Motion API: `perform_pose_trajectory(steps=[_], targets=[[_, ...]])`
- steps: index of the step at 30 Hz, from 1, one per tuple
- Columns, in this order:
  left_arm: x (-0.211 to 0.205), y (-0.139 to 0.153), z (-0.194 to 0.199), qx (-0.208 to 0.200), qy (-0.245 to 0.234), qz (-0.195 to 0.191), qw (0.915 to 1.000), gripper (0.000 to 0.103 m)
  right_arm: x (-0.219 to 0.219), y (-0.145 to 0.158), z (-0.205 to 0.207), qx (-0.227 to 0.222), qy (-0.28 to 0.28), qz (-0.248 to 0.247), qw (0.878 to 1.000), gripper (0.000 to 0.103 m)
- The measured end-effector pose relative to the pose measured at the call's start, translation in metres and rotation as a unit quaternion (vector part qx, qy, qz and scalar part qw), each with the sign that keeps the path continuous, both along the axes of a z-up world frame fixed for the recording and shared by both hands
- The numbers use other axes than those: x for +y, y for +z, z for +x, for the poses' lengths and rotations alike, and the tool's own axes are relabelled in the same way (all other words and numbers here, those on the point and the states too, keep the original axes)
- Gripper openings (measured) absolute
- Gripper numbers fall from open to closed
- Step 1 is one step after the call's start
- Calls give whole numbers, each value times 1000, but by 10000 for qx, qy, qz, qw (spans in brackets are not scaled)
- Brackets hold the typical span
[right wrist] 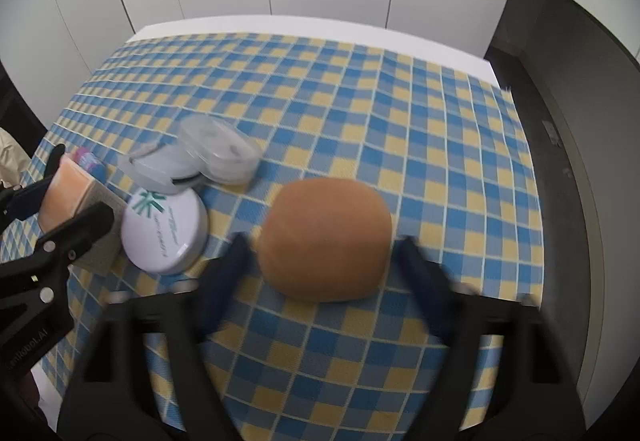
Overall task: Organize objects
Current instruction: 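Grasp the peach square compact with the left tool while the right tool grasps the tan sponge, then lift the peach compact with the left tool while the right tool lifts the tan sponge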
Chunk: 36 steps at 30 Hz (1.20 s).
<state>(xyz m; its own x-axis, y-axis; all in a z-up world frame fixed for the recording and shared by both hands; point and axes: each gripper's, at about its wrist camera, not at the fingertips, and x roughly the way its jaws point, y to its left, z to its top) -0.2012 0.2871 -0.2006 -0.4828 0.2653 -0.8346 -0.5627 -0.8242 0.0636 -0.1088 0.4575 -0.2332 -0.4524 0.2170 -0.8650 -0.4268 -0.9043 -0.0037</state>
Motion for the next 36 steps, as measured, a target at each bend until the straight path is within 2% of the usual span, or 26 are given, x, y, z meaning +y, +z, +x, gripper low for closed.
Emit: perform_pose_trajectory(steps=[6, 17, 26, 36], targets=[[-7, 11, 5, -127, 56, 68, 9999, 52, -1, 7, -2, -11, -6, -33, 10000, 54], [-14, 64, 33, -55, 165, 237, 9996, 51, 10, 54, 38, 137, -175, -243, 9995, 54], [-18, 101, 59, -139, 265, 433, 9986, 51, -11, 99, 70, 315, -196, -293, 9989, 54], [-32, 142, 87, -2, 372, 516, 9980, 51, -33, 149, 92, 523, -46, -287, 9982, 54]])
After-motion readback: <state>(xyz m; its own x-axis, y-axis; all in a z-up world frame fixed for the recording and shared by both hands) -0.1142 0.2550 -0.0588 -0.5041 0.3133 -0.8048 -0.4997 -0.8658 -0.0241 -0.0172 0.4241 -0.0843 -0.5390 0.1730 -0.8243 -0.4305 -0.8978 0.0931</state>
